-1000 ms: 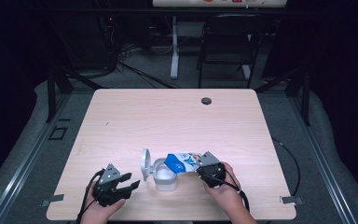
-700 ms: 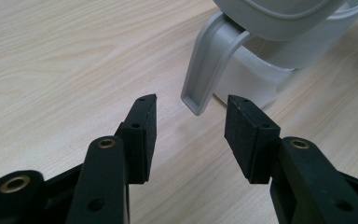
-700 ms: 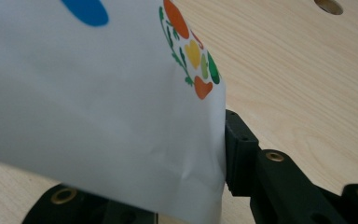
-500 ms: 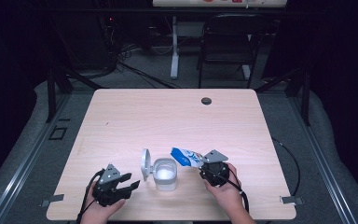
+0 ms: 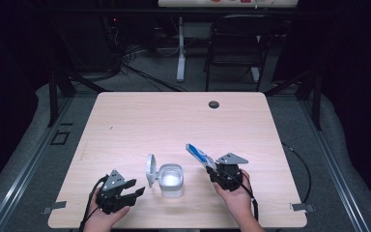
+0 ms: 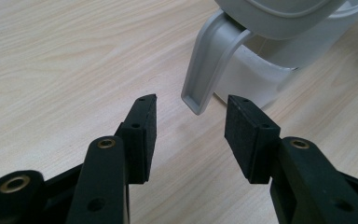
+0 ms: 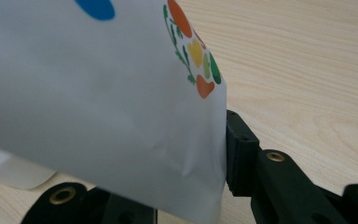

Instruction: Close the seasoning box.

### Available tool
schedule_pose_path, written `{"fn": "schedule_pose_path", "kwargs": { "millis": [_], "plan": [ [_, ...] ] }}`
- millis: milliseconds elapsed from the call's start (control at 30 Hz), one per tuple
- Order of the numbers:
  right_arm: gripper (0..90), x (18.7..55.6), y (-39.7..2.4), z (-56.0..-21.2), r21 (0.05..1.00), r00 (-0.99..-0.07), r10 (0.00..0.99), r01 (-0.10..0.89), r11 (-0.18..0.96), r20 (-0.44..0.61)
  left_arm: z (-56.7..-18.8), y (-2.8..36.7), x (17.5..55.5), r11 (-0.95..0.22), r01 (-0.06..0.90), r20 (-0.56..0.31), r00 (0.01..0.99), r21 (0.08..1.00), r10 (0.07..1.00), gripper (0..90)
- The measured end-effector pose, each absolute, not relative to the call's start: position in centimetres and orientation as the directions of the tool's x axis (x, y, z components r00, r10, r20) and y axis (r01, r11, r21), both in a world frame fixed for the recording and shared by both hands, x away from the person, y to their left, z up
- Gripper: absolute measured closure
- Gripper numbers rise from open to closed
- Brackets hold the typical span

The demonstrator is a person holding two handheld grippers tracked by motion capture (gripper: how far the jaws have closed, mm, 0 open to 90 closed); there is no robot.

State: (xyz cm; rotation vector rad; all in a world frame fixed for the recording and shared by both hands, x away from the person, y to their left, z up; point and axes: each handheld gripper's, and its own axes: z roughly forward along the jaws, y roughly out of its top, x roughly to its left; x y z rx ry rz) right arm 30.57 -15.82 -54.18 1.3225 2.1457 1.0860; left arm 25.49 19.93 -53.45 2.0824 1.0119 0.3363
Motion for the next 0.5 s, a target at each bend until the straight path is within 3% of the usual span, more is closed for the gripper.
{"fn": "schedule_pose_path", "kwargs": {
  "millis": [500],
  "plan": [
    [69.1, 31.36, -16.44, -55.15, 0.784, -0.427, 0.896, 0.595, 0.175, 0.124, -53.34, 19.89, 25.42, -0.379, 0.543, -0.087, 0.648, 0.749, 0.757, 54.4]
  ]
}}
